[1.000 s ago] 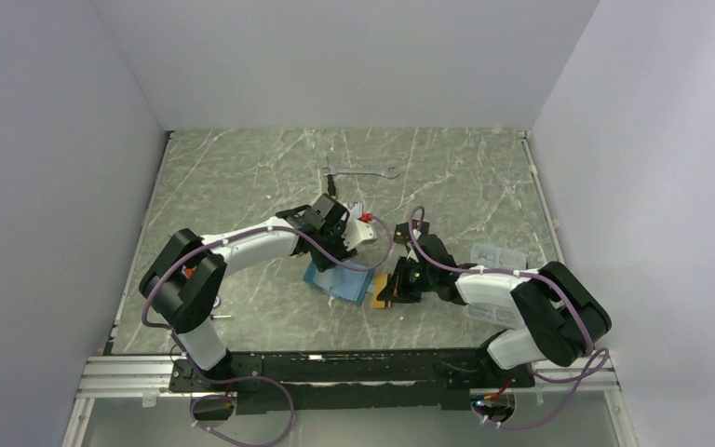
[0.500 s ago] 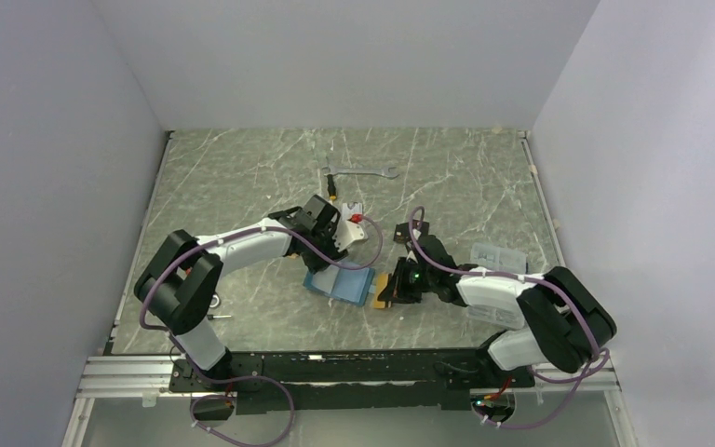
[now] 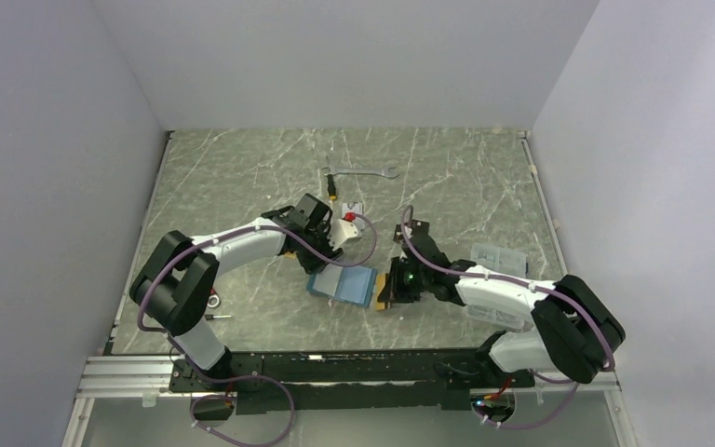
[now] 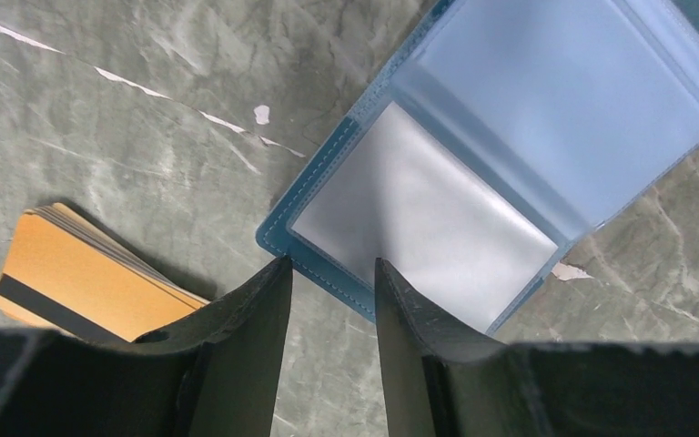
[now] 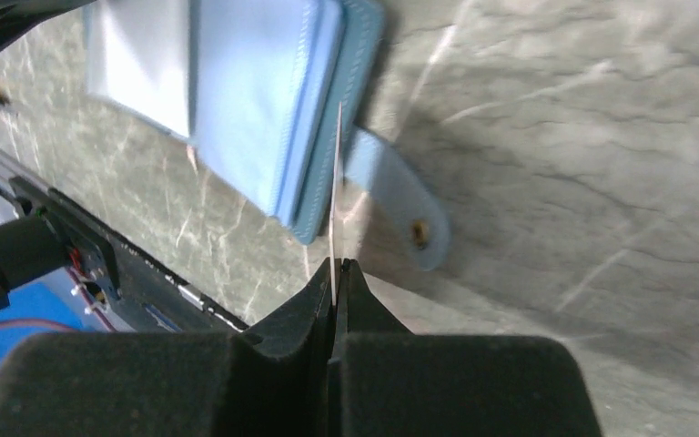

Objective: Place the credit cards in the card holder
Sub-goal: Open the card holder at the center of the board.

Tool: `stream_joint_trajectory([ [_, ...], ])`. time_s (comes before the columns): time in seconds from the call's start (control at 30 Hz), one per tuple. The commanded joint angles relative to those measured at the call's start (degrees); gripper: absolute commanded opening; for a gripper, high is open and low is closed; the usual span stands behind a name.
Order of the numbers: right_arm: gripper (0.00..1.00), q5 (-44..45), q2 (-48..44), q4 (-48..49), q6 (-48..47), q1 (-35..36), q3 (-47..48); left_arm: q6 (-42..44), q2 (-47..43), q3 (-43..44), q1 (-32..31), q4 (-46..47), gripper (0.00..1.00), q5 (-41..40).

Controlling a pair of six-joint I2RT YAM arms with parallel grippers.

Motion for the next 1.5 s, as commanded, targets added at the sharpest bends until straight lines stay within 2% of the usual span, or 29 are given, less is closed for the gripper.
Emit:
stream_joint_trajectory([
  [0.0, 0.00, -1.8, 0.3, 2.6, -2.9, 2.2, 3.1, 0.0, -1.8, -1.9, 0.0, 0.5, 0.44, 1.9],
  [0.47, 0.00, -6.1, 8.2, 5.6, -4.6, 3.5, 3.9, 0.0, -3.7, -2.9, 0.1, 1.0, 0.43, 2.7],
  [1.07, 0.00, -9.1, 10.9, 7.6, -5.6, 3.8, 6.3, 0.4, -3.2, -3.0, 0.1, 0.5, 0.42, 4.0],
  [1.47, 0.00, -8.3, 12.4, 4.8, -5.8, 3.9, 8.2, 1.3, -3.3, -2.7, 0.6, -1.1, 0.40, 6.0],
])
